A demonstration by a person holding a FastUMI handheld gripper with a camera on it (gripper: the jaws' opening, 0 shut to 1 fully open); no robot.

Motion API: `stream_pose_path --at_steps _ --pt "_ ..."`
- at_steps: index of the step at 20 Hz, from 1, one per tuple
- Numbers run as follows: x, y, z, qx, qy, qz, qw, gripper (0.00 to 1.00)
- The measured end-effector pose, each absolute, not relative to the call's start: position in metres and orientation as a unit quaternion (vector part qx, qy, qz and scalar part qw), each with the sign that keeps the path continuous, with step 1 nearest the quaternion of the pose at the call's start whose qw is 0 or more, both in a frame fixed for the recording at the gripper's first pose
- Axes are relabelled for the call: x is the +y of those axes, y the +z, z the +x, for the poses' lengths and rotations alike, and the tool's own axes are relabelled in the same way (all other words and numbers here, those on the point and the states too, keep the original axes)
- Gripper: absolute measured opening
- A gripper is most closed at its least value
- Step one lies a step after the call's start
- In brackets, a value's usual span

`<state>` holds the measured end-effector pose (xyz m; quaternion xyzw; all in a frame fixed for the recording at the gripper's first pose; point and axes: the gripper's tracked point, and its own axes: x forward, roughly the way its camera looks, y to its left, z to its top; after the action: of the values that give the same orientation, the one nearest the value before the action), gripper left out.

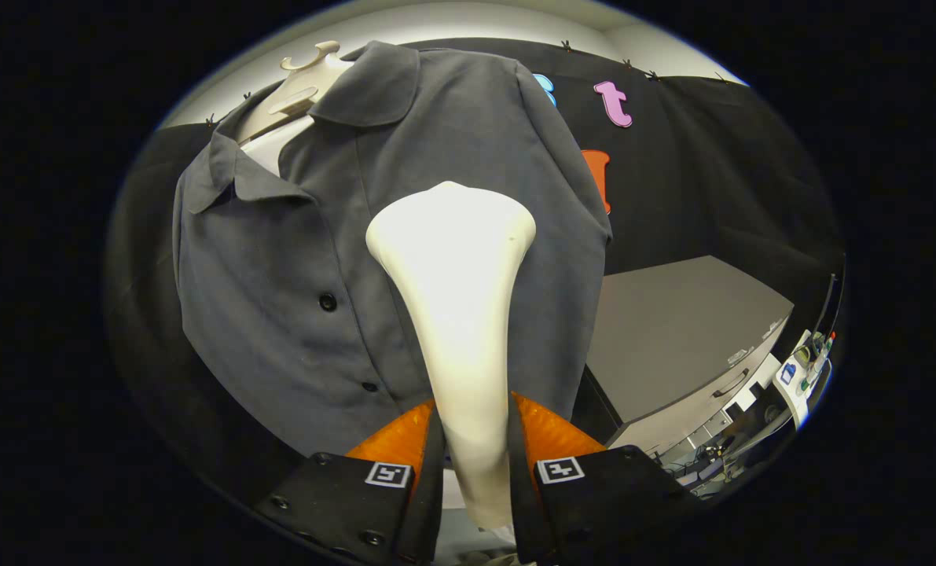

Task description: Iron the clothes twice with a garment steamer, once on the left side and once on the right side.

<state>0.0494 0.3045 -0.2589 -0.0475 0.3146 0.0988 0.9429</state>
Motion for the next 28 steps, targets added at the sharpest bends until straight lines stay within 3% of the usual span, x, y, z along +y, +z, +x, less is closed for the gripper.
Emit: stream_pose_path --at_steps 28 --pt "0.245 -0.408 -0.013 0.458 0.069 -0.084 0.882 0.45"
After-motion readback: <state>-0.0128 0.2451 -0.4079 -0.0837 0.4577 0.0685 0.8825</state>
